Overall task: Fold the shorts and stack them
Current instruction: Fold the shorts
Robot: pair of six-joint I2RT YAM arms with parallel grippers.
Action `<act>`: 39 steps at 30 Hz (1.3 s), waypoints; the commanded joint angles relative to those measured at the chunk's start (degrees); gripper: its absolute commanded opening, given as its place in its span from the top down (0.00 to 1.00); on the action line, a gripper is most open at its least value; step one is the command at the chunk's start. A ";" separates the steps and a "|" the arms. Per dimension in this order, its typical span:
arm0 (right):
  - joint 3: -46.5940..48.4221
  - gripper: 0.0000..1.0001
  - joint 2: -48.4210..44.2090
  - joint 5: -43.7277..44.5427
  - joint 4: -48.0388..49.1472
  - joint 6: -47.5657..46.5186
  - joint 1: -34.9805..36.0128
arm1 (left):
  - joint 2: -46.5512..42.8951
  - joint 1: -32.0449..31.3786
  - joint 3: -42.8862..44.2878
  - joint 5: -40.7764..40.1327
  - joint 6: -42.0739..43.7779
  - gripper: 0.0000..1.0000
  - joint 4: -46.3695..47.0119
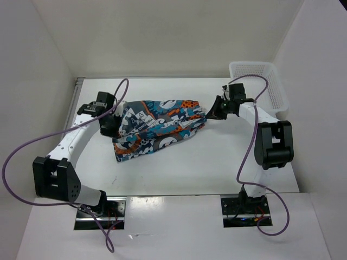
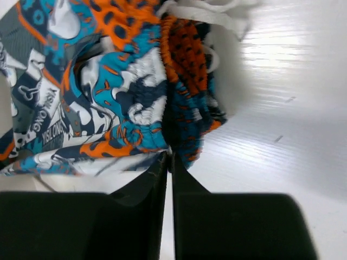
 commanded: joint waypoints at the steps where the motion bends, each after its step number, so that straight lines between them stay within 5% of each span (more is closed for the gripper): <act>1: -0.80 0.86 0.48 6.63 -0.71 -1.70 -1.66 | -2.17 1.40 -4.85 -8.78 1.67 1.00 1.52; 7: -3.09 0.37 -0.21 6.63 -4.13 -2.93 -3.67 | -3.22 0.79 -11.81 -7.92 1.67 0.92 2.15; 8: -3.61 0.36 -0.92 6.63 -4.92 -3.54 -4.29 | -3.23 0.78 -12.42 -6.87 1.67 0.86 1.37; 11: -3.61 0.36 -5.92 9.34 -6.07 -3.55 -4.82 | -5.76 0.78 -11.91 -3.54 1.67 0.43 -2.05; 14: -0.56 0.54 -10.49 12.33 -6.07 -2.93 -0.18 | -9.01 0.78 -7.88 -4.13 1.67 0.23 -3.65; 19: 6.04 0.93 -9.99 22.18 -1.35 -2.24 17.29 | -8.25 0.78 -0.48 -11.25 1.67 0.18 1.96; 21: 6.58 1.00 -8.05 22.19 0.77 0.05 19.52 | -2.90 0.17 -0.47 -13.27 1.67 0.18 6.00; 28: 6.49 1.00 4.78 16.04 1.31 5.58 20.05 | 12.57 0.17 -3.46 -17.94 1.67 0.20 18.49; 39: 1.13 1.00 8.05 22.72 2.36 7.97 17.42 | 15.23 4.38 -7.86 -23.74 1.67 0.24 20.70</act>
